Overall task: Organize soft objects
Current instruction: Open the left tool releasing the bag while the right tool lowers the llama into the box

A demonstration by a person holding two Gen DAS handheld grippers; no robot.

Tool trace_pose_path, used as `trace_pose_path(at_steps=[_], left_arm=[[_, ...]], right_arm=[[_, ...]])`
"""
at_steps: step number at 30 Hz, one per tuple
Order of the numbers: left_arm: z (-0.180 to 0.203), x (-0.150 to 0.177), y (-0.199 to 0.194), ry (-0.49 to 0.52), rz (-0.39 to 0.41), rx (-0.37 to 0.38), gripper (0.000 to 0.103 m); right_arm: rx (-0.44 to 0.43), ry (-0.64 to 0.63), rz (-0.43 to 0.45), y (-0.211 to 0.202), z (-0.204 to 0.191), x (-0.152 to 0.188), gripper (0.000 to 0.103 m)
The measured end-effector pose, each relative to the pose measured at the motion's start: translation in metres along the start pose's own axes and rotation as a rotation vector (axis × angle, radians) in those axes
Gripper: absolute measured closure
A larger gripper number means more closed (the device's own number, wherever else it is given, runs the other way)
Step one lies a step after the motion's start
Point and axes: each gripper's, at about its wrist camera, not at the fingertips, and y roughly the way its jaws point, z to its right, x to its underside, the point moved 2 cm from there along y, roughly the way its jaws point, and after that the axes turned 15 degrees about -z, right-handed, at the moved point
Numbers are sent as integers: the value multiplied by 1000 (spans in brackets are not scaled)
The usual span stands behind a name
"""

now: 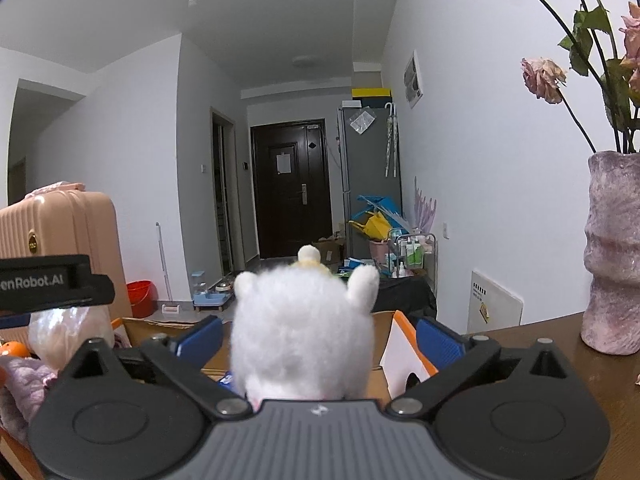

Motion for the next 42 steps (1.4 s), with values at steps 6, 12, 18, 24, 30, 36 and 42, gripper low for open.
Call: trace_pose_path(at_steps=[6, 12, 18, 24, 30, 36, 42], left_arm=[[0, 0, -1, -1, -1, 0, 0], [-5, -4, -7, -19, 9, 3, 0], [-21, -6, -19, -38, 26, -13, 0], [-35, -7, -26, -49, 27, -21, 0], [-41, -4, -37, -31, 34, -19, 0], [-40, -1, -43, -6, 32, -8, 0], [-42, 1, -48, -2, 29, -5, 0]], right_arm=[[-2, -1, -4, -1, -1, 1, 0], [-25, -8, 7, -4, -5, -1, 0], [-47, 4, 5, -1, -16, -5, 0], [-67, -12, 14, -5, -32, -4, 0], [-96, 11, 18, -12, -33, -6, 0], [-100, 39, 24, -24, -31, -4, 0], [-102, 51, 5, -22, -32, 0, 0]])
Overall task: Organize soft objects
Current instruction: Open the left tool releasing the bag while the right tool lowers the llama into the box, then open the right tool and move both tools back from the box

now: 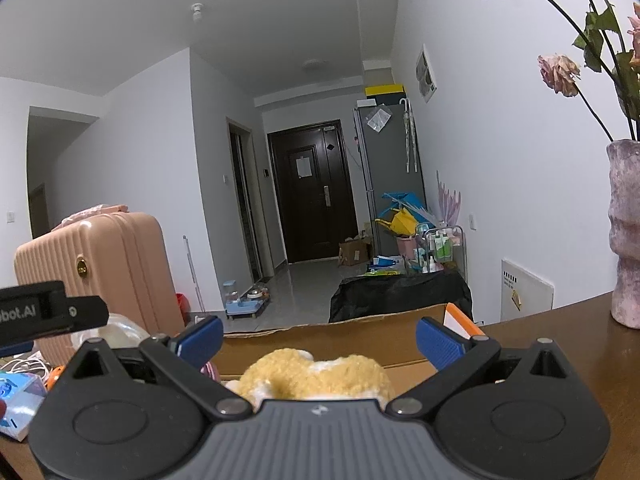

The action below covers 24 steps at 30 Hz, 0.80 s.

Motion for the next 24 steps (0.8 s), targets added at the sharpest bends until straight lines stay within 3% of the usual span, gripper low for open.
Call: trace_pose_path(at_steps=[8, 16, 24], left_arm=[[-7, 4, -22, 20, 6, 16, 0], [-11, 18, -76, 84, 21, 68, 0], [-13, 43, -126, 133, 2, 101, 0]], right_arm=[[-9, 26, -2, -28, 8, 1, 0], [3, 34, 8, -106, 27, 8, 0], [38, -9, -22, -176, 31, 38, 0]])
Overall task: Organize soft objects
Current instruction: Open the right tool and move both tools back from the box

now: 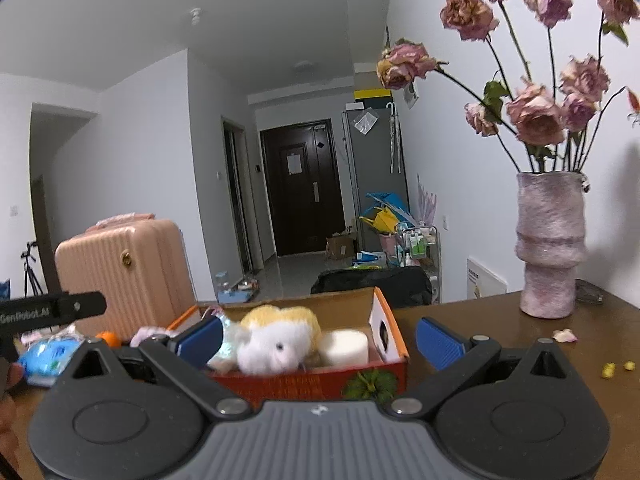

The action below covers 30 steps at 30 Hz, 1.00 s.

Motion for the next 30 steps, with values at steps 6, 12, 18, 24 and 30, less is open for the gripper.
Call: trace_pose_path(at_steps=[6, 12, 18, 24, 30], left_arm=[[4, 24, -49, 60, -6, 17, 0], [4, 53, -97, 104, -35, 39, 0], [6, 85, -132, 140, -66, 57, 0], [8, 112, -162, 156, -86, 87, 0], [8, 132, -182, 169, -89, 108, 0]], right_arm=[[-3, -43, -20, -53, -6, 26, 0], [-6, -71, -31, -101, -12, 50, 0], [-2, -80, -55, -140, -18, 73, 0], [8, -88, -69, -175, -23, 93, 0], [11, -113, -70, -203, -31, 113, 0]])
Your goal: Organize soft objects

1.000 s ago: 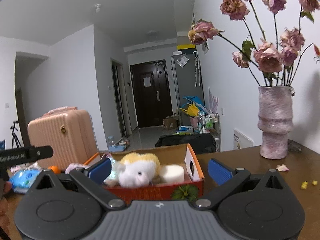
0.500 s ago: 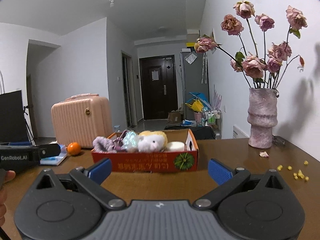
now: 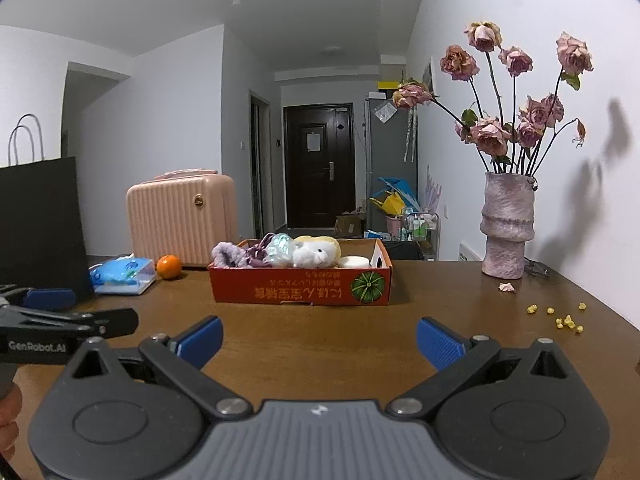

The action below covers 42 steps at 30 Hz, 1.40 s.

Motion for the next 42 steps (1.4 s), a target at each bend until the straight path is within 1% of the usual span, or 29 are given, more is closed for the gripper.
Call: trace_pose_path(at_steps=[4, 10, 42], left_arm=[[2, 11, -8, 2, -5, 14, 0], [4, 18, -11, 7, -21, 25, 0], [2, 20, -18, 0, -9, 33, 0]], right_arm=[[0, -16, 7, -12, -5, 8, 0], [1, -26, 8, -23, -9, 16, 0], [9, -40, 33, -34, -15, 15, 0]])
